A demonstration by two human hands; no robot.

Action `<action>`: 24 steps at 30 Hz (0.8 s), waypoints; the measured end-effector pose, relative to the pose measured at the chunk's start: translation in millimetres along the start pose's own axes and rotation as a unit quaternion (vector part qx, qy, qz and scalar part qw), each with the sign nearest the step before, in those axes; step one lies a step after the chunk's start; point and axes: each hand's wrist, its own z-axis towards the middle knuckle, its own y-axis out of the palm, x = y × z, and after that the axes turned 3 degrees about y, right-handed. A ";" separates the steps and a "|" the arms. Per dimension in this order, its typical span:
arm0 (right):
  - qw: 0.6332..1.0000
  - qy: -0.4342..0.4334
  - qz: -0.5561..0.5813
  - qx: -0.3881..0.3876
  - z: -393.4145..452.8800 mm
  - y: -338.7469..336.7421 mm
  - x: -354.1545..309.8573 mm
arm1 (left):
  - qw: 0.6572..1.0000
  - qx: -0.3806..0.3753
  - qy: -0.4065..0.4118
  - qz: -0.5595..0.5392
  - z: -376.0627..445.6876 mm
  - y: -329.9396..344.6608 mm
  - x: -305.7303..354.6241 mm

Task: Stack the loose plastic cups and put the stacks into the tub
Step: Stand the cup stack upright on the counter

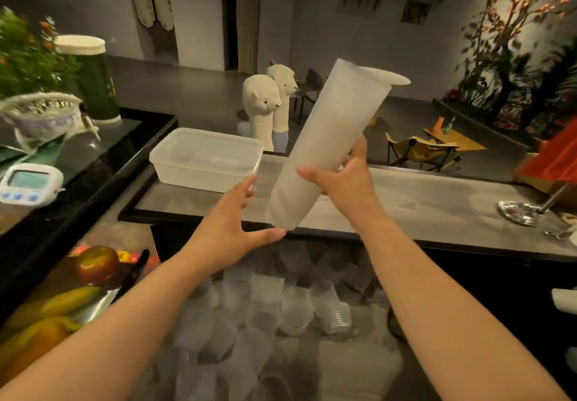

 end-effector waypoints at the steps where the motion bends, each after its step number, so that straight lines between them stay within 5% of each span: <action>1: 1.000 -0.010 -0.023 0.011 13.2 3.6 -1.0 | 1.000 0.007 -0.005 0.010 1.4 -6.7 -8.0; 20: 0.976 0.000 -0.214 0.039 112.8 75.0 29.2 | 0.988 0.084 -0.112 0.067 -22.1 -29.1 -131.3; 24: 0.983 0.011 -0.170 0.069 95.7 72.2 32.7 | 0.974 -0.013 -0.179 0.140 -33.0 -18.3 -155.6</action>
